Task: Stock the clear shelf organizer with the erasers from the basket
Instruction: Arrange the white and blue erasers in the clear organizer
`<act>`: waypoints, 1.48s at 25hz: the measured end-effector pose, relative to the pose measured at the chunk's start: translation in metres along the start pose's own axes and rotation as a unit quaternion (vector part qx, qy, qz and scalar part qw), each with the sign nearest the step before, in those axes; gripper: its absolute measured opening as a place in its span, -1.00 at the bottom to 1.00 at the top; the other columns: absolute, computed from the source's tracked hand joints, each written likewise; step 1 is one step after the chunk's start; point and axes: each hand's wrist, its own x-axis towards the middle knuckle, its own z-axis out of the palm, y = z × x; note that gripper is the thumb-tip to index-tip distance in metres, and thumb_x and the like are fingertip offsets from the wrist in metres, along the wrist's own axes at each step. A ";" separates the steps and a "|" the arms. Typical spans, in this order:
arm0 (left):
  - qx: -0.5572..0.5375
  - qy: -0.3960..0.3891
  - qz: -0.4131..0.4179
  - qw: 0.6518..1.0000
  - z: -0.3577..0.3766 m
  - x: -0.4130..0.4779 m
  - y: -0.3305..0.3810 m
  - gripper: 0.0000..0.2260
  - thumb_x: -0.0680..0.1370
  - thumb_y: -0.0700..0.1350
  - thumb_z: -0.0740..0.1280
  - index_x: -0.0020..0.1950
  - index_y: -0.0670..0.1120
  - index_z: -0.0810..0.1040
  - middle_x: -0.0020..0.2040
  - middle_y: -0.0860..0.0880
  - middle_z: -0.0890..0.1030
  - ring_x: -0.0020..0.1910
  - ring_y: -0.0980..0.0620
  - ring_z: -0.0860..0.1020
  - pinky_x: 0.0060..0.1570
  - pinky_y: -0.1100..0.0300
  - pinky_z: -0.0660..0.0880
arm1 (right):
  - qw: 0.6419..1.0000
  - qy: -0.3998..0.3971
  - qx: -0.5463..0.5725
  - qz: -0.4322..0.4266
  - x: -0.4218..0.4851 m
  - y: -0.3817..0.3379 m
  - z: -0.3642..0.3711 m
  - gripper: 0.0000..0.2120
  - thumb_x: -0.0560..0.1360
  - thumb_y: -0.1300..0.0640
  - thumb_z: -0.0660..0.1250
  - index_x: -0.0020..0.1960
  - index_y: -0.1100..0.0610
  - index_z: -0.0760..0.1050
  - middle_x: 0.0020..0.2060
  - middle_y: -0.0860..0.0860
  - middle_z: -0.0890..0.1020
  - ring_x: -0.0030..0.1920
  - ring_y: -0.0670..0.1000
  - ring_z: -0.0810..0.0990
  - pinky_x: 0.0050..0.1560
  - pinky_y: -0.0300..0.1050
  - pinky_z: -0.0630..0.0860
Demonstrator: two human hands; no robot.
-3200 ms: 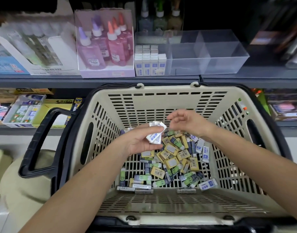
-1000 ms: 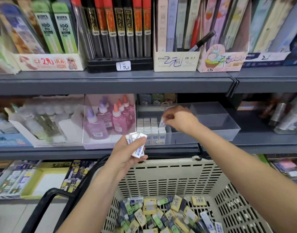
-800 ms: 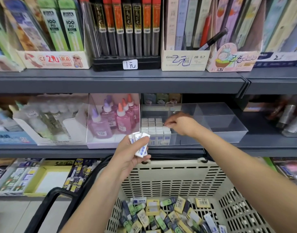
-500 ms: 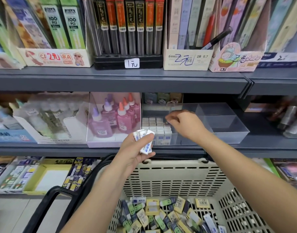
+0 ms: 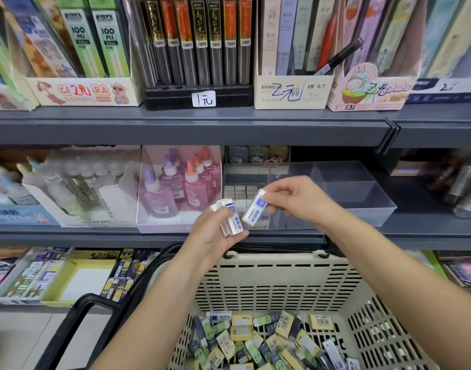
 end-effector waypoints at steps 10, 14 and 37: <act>0.015 0.012 0.021 1.000 -0.015 0.004 -0.004 -0.90 0.50 -0.27 0.32 0.00 -0.14 0.50 -0.25 -0.07 0.63 -0.33 0.08 0.64 -0.36 0.17 0.56 | 0.944 0.077 -0.320 0.012 0.056 0.009 -0.011 -0.86 0.49 0.05 0.34 0.03 -0.06 0.60 0.02 -0.08 0.64 -0.08 -0.02 0.56 0.03 -0.17 0.48; 0.019 0.007 0.019 1.000 -0.015 0.003 -0.004 -0.89 0.51 -0.28 0.31 0.00 -0.14 0.50 -0.29 -0.05 0.65 -0.33 0.09 0.64 -0.36 0.16 0.57 | 0.925 -0.012 -0.379 0.043 0.066 0.017 0.002 -0.84 0.51 0.18 0.26 -0.05 0.04 0.61 0.07 -0.01 0.64 0.03 0.07 0.59 0.13 -0.07 0.53; 0.016 -0.009 0.011 1.000 -0.014 -0.001 -0.002 -0.88 0.51 -0.28 0.32 0.02 -0.15 0.49 -0.27 -0.06 0.63 -0.34 0.09 0.63 -0.34 0.18 0.57 | 0.923 -0.010 -0.384 -0.009 0.069 0.019 0.002 -0.78 0.55 0.18 0.17 0.03 0.12 0.59 0.15 0.05 0.61 0.10 0.13 0.56 0.13 -0.04 0.51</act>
